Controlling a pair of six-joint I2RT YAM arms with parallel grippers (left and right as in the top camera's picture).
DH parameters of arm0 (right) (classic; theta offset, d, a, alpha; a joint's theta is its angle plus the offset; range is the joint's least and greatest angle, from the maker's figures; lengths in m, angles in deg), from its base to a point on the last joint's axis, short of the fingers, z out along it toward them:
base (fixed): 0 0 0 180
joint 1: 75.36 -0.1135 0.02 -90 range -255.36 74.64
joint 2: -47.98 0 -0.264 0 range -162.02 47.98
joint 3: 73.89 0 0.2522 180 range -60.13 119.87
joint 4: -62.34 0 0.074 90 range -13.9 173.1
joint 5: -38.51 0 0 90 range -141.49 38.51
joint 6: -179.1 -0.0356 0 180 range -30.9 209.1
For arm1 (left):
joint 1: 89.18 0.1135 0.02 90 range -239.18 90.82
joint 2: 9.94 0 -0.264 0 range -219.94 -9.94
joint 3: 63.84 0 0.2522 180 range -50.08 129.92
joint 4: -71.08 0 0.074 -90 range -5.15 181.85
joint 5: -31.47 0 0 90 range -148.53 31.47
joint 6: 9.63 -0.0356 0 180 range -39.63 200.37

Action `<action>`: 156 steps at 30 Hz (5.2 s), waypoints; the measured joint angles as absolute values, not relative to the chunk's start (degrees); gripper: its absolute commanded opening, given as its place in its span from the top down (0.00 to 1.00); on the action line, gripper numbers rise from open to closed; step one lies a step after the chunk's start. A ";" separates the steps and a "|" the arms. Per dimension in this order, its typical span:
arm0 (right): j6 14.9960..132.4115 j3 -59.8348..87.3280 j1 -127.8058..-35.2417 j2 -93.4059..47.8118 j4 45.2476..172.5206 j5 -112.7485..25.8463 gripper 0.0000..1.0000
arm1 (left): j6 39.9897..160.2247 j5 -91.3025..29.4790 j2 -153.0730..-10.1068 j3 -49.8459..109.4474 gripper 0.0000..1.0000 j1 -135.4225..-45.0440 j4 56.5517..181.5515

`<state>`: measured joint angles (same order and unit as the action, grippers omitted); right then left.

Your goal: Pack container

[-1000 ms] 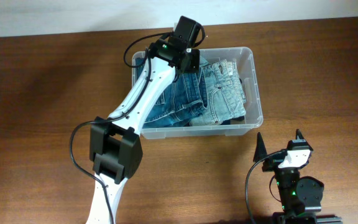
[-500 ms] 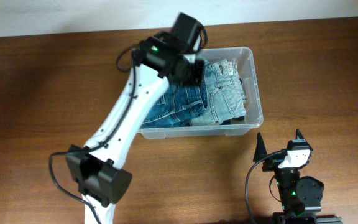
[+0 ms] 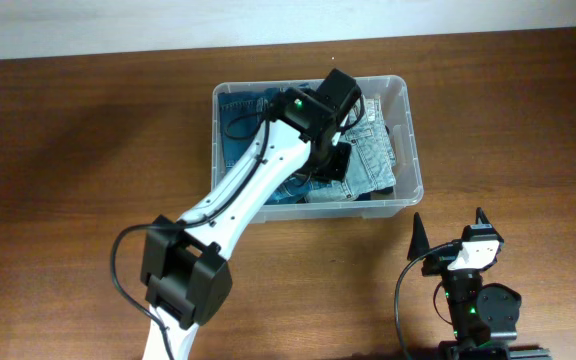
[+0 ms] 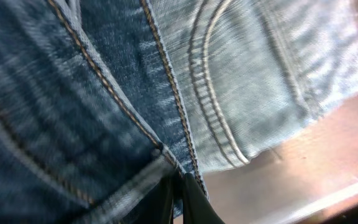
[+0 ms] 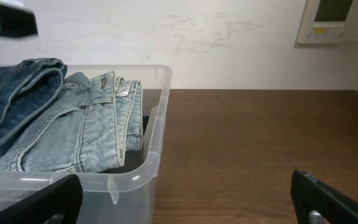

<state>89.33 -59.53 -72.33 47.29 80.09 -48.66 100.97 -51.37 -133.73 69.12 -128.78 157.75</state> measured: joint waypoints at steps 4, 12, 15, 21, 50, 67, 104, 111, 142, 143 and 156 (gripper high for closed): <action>89.35 -59.53 -72.33 47.29 80.07 -48.66 0.01 | 100.97 -51.46 -134.74 68.40 0.93 -128.80 156.88; 89.35 -59.53 -72.33 47.29 80.07 -48.69 0.02 | 100.51 -53.14 -135.87 76.97 0.73 -128.32 159.80; 89.35 -59.53 -72.33 47.31 80.07 -48.69 0.02 | 100.49 -54.04 -136.05 84.53 0.50 -127.69 162.16; 89.38 -59.53 -72.33 47.31 80.09 -48.66 0.02 | 100.12 -57.03 -135.98 98.08 0.01 -127.29 167.43; 89.35 -59.53 -72.33 47.31 80.09 -48.66 0.02 | 100.03 -62.01 -135.96 99.87 0.01 -127.34 178.51; 89.38 -59.53 -72.33 47.29 80.07 -48.69 0.02 | 87.88 -61.99 -109.99 45.49 0.01 -126.29 139.41; 89.35 -59.51 -72.33 47.29 80.09 -48.69 0.02 | 79.66 -47.96 -19.66 -45.45 0.01 -94.35 81.75; 89.38 -59.51 -72.33 47.29 80.09 -48.69 0.01 | 79.66 -47.98 -14.13 -48.47 0.01 -90.68 81.77; 89.35 -59.51 -72.33 47.29 80.09 -48.69 0.02 | 79.66 -47.98 -10.78 -49.12 0.01 -85.98 88.46; 89.33 -59.51 -72.33 47.29 80.11 -48.69 0.02 | 79.66 -47.96 -10.78 -49.12 0.01 -85.98 88.46; 89.35 -59.51 -72.33 47.29 80.11 -48.69 0.02 | 79.66 -47.96 -10.78 -49.12 0.01 -85.98 88.46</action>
